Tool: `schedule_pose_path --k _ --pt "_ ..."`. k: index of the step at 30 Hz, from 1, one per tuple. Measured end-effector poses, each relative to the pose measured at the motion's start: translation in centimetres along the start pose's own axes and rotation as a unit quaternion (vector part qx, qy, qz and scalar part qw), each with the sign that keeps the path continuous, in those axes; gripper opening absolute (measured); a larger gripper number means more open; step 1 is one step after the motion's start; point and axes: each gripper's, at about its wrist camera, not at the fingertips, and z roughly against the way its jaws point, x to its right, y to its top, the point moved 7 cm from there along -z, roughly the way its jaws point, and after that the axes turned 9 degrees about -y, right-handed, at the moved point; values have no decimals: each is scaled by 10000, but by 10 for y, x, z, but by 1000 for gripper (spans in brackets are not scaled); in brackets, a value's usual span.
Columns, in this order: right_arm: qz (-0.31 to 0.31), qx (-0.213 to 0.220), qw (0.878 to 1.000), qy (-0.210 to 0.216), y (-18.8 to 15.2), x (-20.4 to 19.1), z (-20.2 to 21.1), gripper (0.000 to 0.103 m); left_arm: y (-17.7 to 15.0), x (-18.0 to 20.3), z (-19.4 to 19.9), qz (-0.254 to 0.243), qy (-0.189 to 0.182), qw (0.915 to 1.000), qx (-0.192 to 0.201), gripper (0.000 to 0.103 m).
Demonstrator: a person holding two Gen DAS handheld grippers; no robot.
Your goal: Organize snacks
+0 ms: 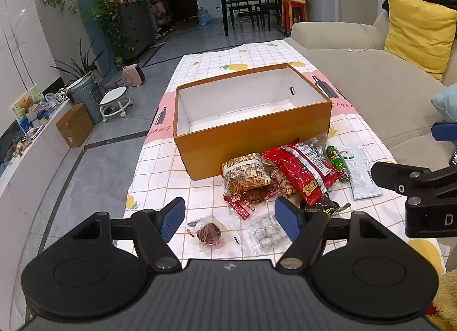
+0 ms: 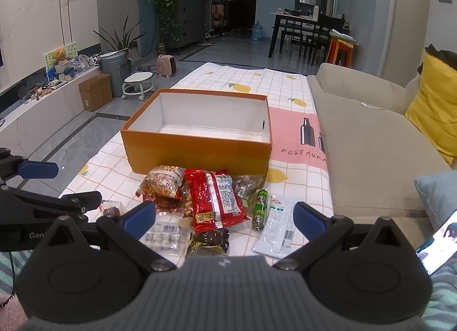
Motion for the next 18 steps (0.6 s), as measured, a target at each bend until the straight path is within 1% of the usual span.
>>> schedule_pose_path --k 18 --pt "57 -1 10000 -24 0 -4 0 99 -1 -1 5 80 -1 10000 23 84"
